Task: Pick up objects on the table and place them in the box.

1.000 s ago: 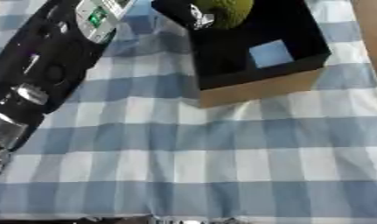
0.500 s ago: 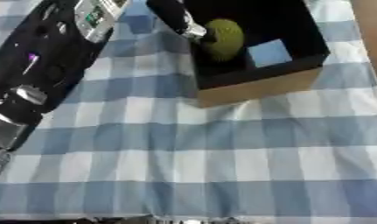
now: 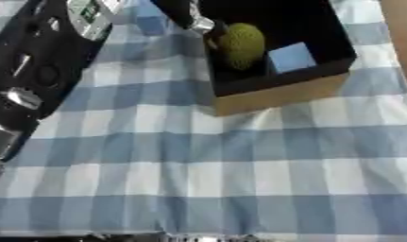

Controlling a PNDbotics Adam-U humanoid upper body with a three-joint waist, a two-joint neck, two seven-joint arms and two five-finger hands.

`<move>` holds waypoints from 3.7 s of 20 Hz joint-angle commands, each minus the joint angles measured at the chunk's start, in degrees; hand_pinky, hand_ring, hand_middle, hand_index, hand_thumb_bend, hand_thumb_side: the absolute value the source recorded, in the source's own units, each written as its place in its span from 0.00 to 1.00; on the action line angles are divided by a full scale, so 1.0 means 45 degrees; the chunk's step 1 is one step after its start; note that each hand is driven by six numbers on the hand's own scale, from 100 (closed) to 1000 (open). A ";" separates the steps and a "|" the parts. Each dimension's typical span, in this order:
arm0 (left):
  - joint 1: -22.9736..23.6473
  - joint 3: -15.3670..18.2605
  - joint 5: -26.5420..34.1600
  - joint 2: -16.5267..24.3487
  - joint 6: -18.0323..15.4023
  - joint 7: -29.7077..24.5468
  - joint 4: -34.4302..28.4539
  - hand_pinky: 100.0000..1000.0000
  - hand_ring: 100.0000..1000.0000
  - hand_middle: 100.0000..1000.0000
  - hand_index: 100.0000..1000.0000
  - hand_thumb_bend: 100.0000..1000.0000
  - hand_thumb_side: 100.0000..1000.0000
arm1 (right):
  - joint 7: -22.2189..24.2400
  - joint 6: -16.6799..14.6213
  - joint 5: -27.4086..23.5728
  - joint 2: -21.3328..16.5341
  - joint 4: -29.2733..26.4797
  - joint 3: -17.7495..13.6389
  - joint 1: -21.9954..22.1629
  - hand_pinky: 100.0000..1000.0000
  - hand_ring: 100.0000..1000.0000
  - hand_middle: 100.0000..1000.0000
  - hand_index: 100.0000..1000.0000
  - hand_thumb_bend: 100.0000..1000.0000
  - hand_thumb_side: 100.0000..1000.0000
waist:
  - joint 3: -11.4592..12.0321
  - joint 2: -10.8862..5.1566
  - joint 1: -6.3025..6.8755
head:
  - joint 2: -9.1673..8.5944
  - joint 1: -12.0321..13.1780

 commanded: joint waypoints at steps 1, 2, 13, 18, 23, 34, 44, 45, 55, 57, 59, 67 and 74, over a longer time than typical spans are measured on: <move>-0.0391 0.0427 -0.0304 0.1124 -0.0023 0.0112 -0.0189 0.88 0.86 0.81 0.91 0.46 0.35 | -0.0057 0.0025 0.0092 -0.0291 -0.0184 -0.0178 0.0004 0.89 1.00 0.51 0.87 0.00 0.41 | 0.0033 -0.0390 0.0097 | 0.0001 -0.0111; -0.0388 0.0516 -0.0484 0.1384 -0.0059 0.0121 -0.0105 0.88 0.87 0.81 0.91 0.46 0.33 | -0.0071 0.0018 0.0109 -0.0303 -0.0184 -0.0184 0.0022 0.89 1.00 0.51 0.87 0.00 0.41 | 0.0050 -0.0383 0.0097 | -0.0008 -0.0124; -0.0340 0.1225 -0.1403 0.2337 -0.0793 0.0421 0.0991 0.88 0.88 0.82 0.92 0.50 0.31 | -0.0156 -0.0073 0.0283 -0.0304 -0.0184 -0.0209 0.0125 0.89 1.00 0.51 0.87 0.00 0.41 | -0.0107 -0.0182 0.0096 | -0.0360 -0.0014; -0.0326 0.1365 -0.1667 0.2445 -0.0757 0.0468 0.1257 0.89 0.88 0.83 0.92 0.54 0.32 | -0.0173 -0.0060 0.0343 -0.0269 -0.0184 -0.0225 0.0150 0.89 1.00 0.50 0.87 0.00 0.41 | -0.0314 -0.0069 0.0254 | -0.0469 0.0023; -0.0239 0.1495 -0.1883 0.2554 -0.0810 0.0307 0.1566 0.89 0.88 0.83 0.92 0.56 0.34 | -0.0183 -0.0045 0.0377 -0.0236 -0.0184 -0.0263 0.0161 0.89 1.00 0.50 0.87 0.00 0.41 | -0.0545 0.0041 0.0414 | -0.0758 -0.0009; -0.0151 0.1604 -0.2411 0.2738 -0.0856 -0.0136 0.1897 0.90 0.91 0.85 0.93 0.63 0.35 | -0.0219 -0.0009 0.0475 -0.0113 -0.0184 -0.0306 0.0260 0.89 1.00 0.49 0.87 0.00 0.41 | -0.0887 0.0305 0.0497 | -0.0982 0.0031; -0.0153 0.1647 -0.2449 0.2657 -0.0830 -0.0576 0.2091 0.90 0.91 0.85 0.93 0.65 0.37 | -0.0244 -0.0013 0.0543 0.0051 -0.0184 -0.0316 0.0301 0.89 1.00 0.49 0.87 0.00 0.41 | -0.0868 0.0607 0.0292 | -0.1084 0.0261; -0.0152 0.1663 -0.2473 0.2658 -0.0789 -0.0584 0.2124 0.90 0.92 0.85 0.93 0.65 0.36 | -0.0242 -0.0008 0.0548 0.0066 -0.0184 -0.0316 0.0299 0.89 1.00 0.49 0.87 0.00 0.41 | -0.0832 0.0641 0.0262 | -0.1132 0.0290; -0.0142 0.1758 -0.2815 0.2681 -0.0584 -0.0484 0.2274 0.90 0.91 0.85 0.93 0.66 0.36 | -0.0233 -0.0012 0.0600 0.0173 -0.0184 -0.0326 0.0304 0.89 1.00 0.48 0.87 0.00 0.41 | -0.0291 0.0906 -0.0072 | -0.2121 0.0512; -0.0143 0.1771 -0.2817 0.2680 -0.0575 -0.0471 0.2288 0.90 0.91 0.84 0.93 0.65 0.36 | -0.0228 -0.0009 0.0605 0.0186 -0.0184 -0.0325 0.0308 0.89 1.00 0.48 0.87 0.00 0.41 | -0.0235 0.0930 -0.0117 | -0.2387 0.0549; -0.0140 0.1785 -0.2802 0.2677 -0.0565 -0.0468 0.2308 0.90 0.91 0.84 0.93 0.65 0.36 | -0.0222 -0.0009 0.0608 0.0191 -0.0184 -0.0322 0.0306 0.89 1.00 0.48 0.87 0.00 0.41 | -0.0217 0.0948 -0.0146 | -0.2567 0.0557; -0.0204 0.1929 -0.2349 0.2573 -0.0437 -0.0538 0.2550 0.90 0.91 0.84 0.93 0.61 0.41 | -0.0188 0.0007 0.0592 0.0201 -0.0184 -0.0301 0.0284 0.89 1.00 0.48 0.87 0.00 0.41 | -0.0268 0.1025 -0.0196 | -0.2645 0.0591; -0.0575 0.1862 -0.1693 0.2412 -0.0426 -0.0675 0.2391 0.89 0.91 0.84 0.93 0.60 0.42 | -0.0160 0.0057 0.0573 0.0222 -0.0184 -0.0286 0.0282 0.89 1.00 0.48 0.87 0.00 0.41 | -0.0226 0.1103 -0.0169 | -0.2417 0.0538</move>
